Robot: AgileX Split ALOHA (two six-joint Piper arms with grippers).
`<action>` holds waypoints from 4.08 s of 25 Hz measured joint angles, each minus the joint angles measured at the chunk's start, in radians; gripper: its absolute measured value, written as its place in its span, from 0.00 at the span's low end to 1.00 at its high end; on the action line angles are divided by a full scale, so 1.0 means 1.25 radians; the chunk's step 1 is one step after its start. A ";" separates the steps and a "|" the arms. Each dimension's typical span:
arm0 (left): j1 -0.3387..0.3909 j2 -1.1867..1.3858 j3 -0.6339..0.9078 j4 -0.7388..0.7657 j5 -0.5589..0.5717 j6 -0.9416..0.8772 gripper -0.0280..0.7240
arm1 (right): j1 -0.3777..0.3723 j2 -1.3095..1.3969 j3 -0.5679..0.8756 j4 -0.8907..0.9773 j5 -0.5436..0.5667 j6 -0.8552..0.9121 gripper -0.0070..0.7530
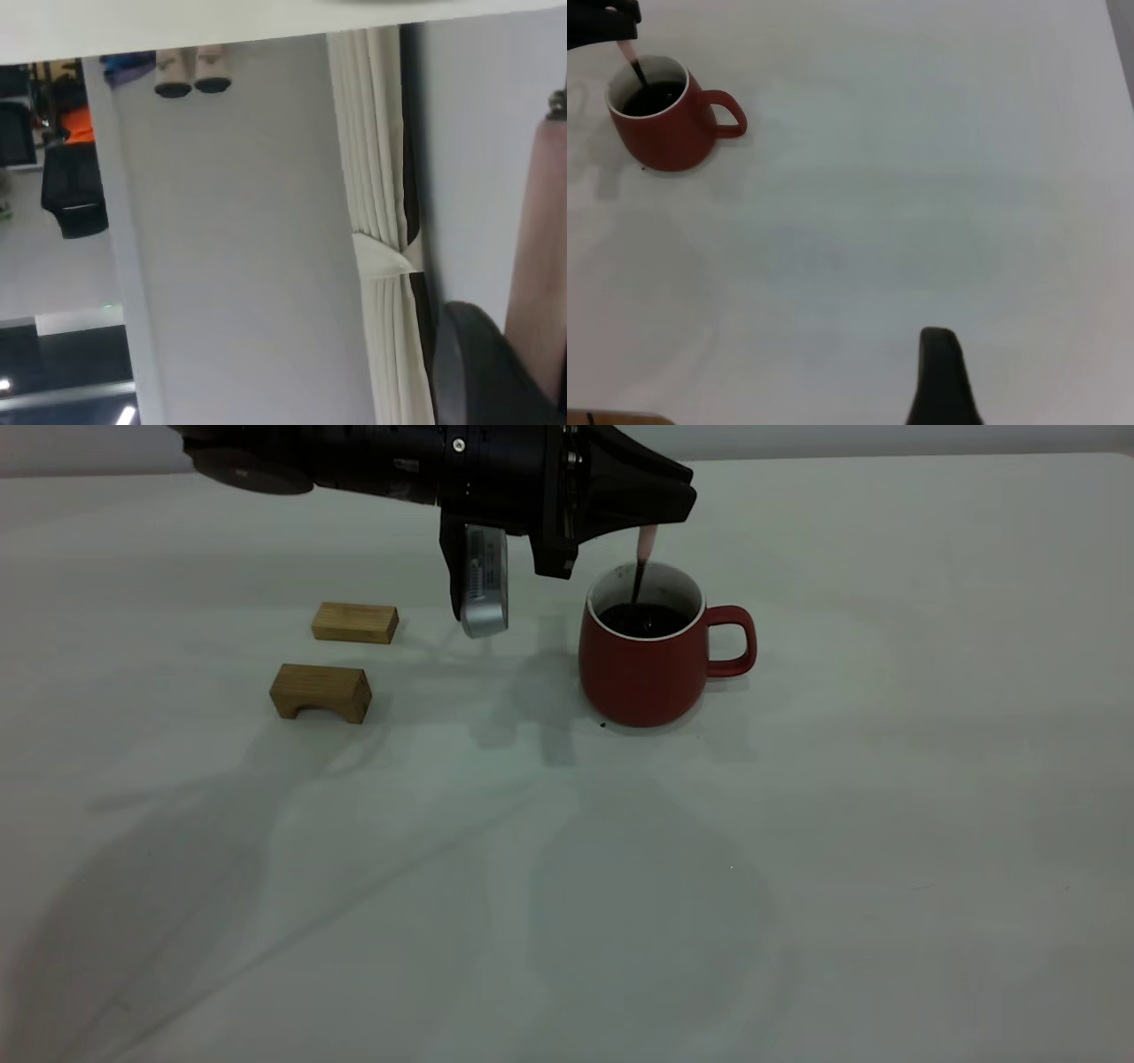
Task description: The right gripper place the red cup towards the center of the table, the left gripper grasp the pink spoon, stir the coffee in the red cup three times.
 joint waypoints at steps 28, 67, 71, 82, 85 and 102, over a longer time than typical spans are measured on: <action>-0.006 -0.006 -0.007 0.094 0.067 -0.160 0.21 | 0.000 0.000 0.000 0.000 0.000 0.000 0.78; 0.011 0.011 -0.027 0.095 0.039 -0.065 0.52 | 0.000 0.000 0.000 0.000 0.000 0.000 0.78; 0.012 0.004 -0.075 0.166 0.062 -0.094 0.69 | 0.000 0.000 0.000 0.000 0.000 0.000 0.78; 0.012 -0.145 -0.265 0.791 0.169 -0.052 0.73 | 0.000 0.000 0.000 0.000 0.000 0.000 0.78; 0.012 -0.198 -0.311 1.001 0.184 0.071 0.73 | 0.000 0.000 0.000 0.000 0.000 0.000 0.78; 0.012 -0.763 0.059 1.487 0.184 0.275 0.73 | 0.000 0.000 0.000 0.000 0.000 0.000 0.78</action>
